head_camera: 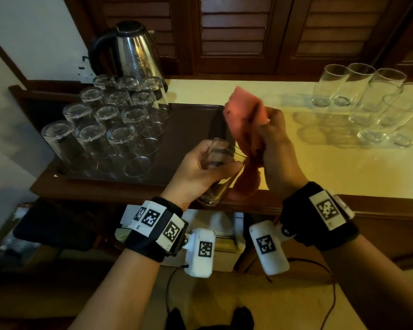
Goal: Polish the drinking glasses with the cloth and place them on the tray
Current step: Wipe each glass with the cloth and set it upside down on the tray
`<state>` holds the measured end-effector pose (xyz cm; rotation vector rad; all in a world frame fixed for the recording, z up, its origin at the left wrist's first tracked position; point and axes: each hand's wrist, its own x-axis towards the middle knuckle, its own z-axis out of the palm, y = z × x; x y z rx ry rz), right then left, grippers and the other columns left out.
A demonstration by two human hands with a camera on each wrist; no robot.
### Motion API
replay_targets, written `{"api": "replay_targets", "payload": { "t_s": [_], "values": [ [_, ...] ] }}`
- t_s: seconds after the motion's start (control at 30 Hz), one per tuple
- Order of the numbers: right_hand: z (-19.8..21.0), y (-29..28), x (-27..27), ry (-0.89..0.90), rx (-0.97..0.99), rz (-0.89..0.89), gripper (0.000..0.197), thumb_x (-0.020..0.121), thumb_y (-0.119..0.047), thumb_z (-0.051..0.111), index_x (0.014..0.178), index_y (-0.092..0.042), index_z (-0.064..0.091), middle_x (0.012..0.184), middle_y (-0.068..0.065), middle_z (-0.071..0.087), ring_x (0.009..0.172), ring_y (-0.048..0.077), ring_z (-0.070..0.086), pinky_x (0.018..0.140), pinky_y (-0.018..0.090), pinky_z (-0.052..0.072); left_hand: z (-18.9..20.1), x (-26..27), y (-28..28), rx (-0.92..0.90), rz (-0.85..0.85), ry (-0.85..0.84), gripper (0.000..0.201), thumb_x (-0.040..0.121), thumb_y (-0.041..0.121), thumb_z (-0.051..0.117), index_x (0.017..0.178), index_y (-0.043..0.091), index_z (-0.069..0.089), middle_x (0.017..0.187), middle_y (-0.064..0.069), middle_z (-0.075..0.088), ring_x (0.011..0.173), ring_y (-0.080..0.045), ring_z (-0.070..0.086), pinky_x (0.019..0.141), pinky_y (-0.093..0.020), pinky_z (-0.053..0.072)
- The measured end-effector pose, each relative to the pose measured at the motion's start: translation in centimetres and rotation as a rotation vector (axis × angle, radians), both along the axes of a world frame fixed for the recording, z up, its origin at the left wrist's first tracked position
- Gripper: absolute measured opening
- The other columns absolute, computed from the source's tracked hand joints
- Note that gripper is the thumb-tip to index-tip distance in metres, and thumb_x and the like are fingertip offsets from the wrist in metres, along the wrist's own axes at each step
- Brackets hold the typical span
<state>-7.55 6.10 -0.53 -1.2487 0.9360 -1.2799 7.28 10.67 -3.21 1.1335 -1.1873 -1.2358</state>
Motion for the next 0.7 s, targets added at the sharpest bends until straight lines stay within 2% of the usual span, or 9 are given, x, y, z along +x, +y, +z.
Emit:
{"api": "replay_targets", "payload": {
  "t_s": [0.1, 0.17, 0.2, 0.27, 0.33, 0.4, 0.47, 0.6, 0.7],
  "values": [
    [-0.8, 0.2, 0.1, 0.223, -0.224, 0.101, 0.023, 0.1, -0.007, 0.053, 0.101, -0.027, 0.064, 0.097, -0.002, 0.049, 0.084, 0.0, 0.052, 0.075, 0.016, 0.044, 0.2, 0.2, -0.1, 0.001, -0.015, -0.003, 0.04, 0.07, 0.01, 0.076, 0.106, 0.014, 0.058, 0.089, 0.001, 0.069, 0.077, -0.004, 0.068, 0.068, -0.018, 0.054],
    [-0.7, 0.2, -0.2, 0.273, -0.282, 0.161, 0.033, 0.098, -0.003, 0.056, 0.1, -0.033, 0.069, 0.103, -0.003, 0.046, 0.095, -0.003, 0.051, 0.083, 0.014, 0.045, 0.1, 0.5, -0.1, 0.007, -0.019, -0.023, 0.035, 0.077, 0.0, 0.075, 0.104, 0.013, 0.059, 0.089, 0.002, 0.07, 0.077, -0.003, 0.069, 0.067, -0.016, 0.053],
    [-0.6, 0.2, -0.4, 0.287, -0.302, 0.201, 0.034, 0.097, -0.005, 0.056, 0.102, -0.036, 0.068, 0.104, -0.003, 0.047, 0.1, 0.001, 0.052, 0.085, 0.016, 0.044, 0.0, 0.6, 0.0, 0.003, -0.013, -0.027, 0.034, 0.078, -0.001, 0.075, 0.105, 0.012, 0.06, 0.09, 0.001, 0.07, 0.078, -0.004, 0.069, 0.068, -0.016, 0.053],
    [-0.6, 0.0, -0.8, 0.384, -0.382, 0.27, 0.029, 0.089, -0.02, 0.054, 0.106, -0.04, 0.066, 0.106, -0.002, 0.05, 0.108, 0.02, 0.051, 0.089, 0.028, 0.042, 0.0, 0.8, 0.1, -0.007, 0.007, -0.017, 0.037, 0.076, 0.002, 0.076, 0.109, 0.007, 0.06, 0.091, -0.001, 0.071, 0.08, -0.007, 0.07, 0.069, -0.018, 0.054],
    [-0.5, 0.0, -1.5, 0.566, -0.487, 0.329, 0.044, 0.078, -0.033, 0.048, 0.117, -0.034, 0.067, 0.107, -0.001, 0.051, 0.105, 0.025, 0.045, 0.088, 0.029, 0.037, 0.1, 0.9, 0.3, -0.019, 0.022, -0.014, 0.043, 0.07, 0.013, 0.079, 0.109, 0.008, 0.061, 0.092, -0.001, 0.072, 0.084, -0.01, 0.071, 0.072, -0.021, 0.055],
    [-0.5, 0.0, -2.2, 0.683, -0.58, 0.352, 0.061, 0.071, -0.035, 0.046, 0.125, -0.021, 0.069, 0.109, -0.001, 0.051, 0.099, 0.02, 0.04, 0.082, 0.024, 0.033, 0.0, 1.1, 0.3, -0.024, 0.024, -0.029, 0.045, 0.065, 0.024, 0.081, 0.105, 0.014, 0.063, 0.094, -0.001, 0.073, 0.088, -0.013, 0.071, 0.075, -0.023, 0.055],
    [-0.4, 0.0, -2.5, 0.729, -0.636, 0.359, 0.065, 0.068, -0.034, 0.046, 0.126, -0.017, 0.069, 0.11, -0.004, 0.053, 0.096, 0.017, 0.036, 0.081, 0.022, 0.032, -0.1, 1.2, 0.3, -0.024, 0.012, -0.037, 0.044, 0.064, 0.028, 0.082, 0.102, 0.018, 0.064, 0.095, 0.0, 0.074, 0.091, -0.013, 0.071, 0.077, -0.024, 0.054],
    [-1.2, 0.0, -2.6, 0.883, -0.645, 0.458, 0.054, 0.07, -0.038, 0.05, 0.117, -0.027, 0.072, 0.109, -0.018, 0.056, 0.097, 0.018, 0.036, 0.084, 0.035, 0.035, -0.2, 1.1, 0.1, -0.049, -0.028, -0.144, 0.055, 0.061, 0.027, 0.092, 0.109, 0.02, 0.066, 0.101, 0.002, 0.074, 0.098, -0.011, 0.071, 0.084, -0.027, 0.056],
    [-1.1, 0.0, -3.2, 0.912, -0.552, 0.562, 0.052, 0.069, -0.036, 0.049, 0.117, -0.037, 0.069, 0.117, -0.011, 0.06, 0.1, 0.018, 0.037, 0.086, 0.032, 0.033, -0.1, 1.0, 0.0, -0.025, -0.082, -0.178, 0.063, 0.058, 0.032, 0.093, 0.113, 0.023, 0.066, 0.106, 0.001, 0.074, 0.101, -0.013, 0.07, 0.088, -0.032, 0.056]
  ]
}}
